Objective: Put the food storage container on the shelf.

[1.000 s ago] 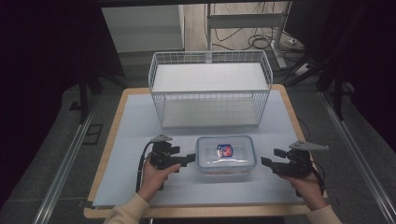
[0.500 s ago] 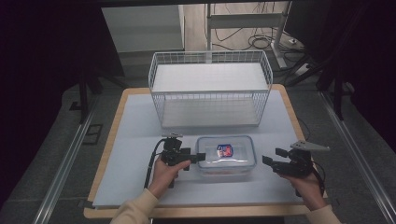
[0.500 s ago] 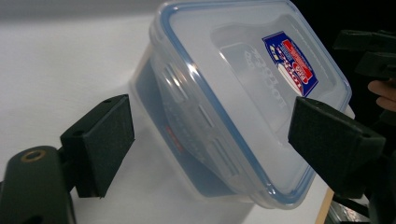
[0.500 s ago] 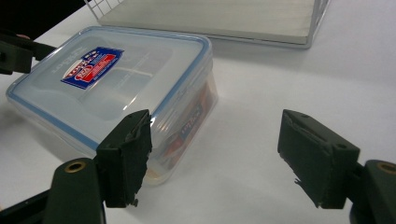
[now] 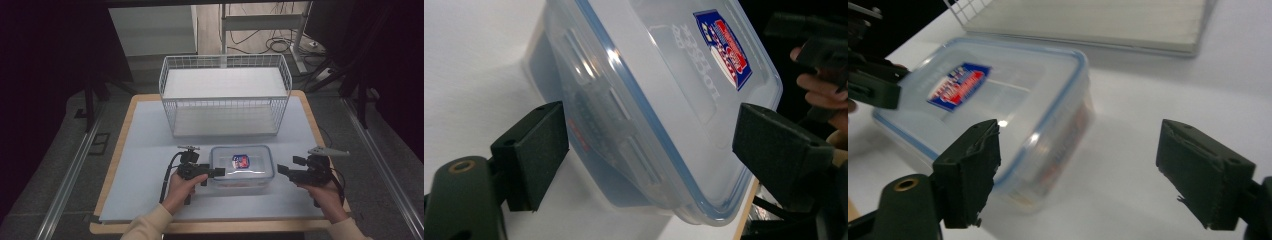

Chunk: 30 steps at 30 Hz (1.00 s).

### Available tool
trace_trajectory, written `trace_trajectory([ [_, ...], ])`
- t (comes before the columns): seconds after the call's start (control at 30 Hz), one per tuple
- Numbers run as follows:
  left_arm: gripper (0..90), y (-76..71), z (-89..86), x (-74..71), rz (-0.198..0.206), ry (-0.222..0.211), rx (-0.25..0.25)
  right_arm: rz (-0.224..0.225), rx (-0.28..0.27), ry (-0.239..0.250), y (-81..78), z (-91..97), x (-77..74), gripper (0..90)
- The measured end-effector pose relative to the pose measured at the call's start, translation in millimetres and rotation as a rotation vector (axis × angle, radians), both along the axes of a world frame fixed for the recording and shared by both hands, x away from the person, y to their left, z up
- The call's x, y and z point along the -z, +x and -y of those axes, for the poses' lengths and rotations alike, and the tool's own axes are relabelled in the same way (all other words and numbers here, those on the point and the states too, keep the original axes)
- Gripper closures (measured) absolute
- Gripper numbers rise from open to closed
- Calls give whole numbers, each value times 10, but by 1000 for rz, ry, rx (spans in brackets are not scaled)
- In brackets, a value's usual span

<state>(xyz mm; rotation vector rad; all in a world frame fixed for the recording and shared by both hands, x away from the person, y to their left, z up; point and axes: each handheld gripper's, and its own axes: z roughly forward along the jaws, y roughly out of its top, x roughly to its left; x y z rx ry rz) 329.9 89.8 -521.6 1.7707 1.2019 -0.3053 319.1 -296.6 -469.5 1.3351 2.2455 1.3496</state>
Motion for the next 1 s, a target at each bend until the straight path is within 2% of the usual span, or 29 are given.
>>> trace_trajectory([
  [0.13,166,-4,11,0,8,-4,2,-15,-35,3,109,-119,-106,146],
  [0.17,172,-5,10,0,10,-6,1,-42,-55,12,172,-192,-135,139],
  [0.2,172,-5,7,-2,10,-7,0,-42,-55,12,172,-192,-135,139],
  [0.27,181,-7,1,-6,10,-5,3,-81,-75,2,258,-298,-128,139],
  [0.3,181,-7,1,-6,10,-5,3,-81,-75,2,258,-298,-128,139],
  [0.43,183,-12,6,-5,15,-7,-3,-123,-83,-14,305,-342,-38,145],
  [0.6,184,-13,7,-4,18,-8,-4,-183,-83,31,349,-282,64,174],
  [0.8,184,-12,6,-3,18,-8,-3,-253,-103,50,440,-327,173,179],
  [0.87,185,-10,4,-3,18,-9,-2,-281,-117,78,471,-332,206,188],
  [0.93,185,-11,5,-3,18,-9,-2,-281,-121,82,477,-331,212,190],
  [1.0,185,-11,5,-3,18,-9,-2,-303,-136,95,481,-331,225,198],
])
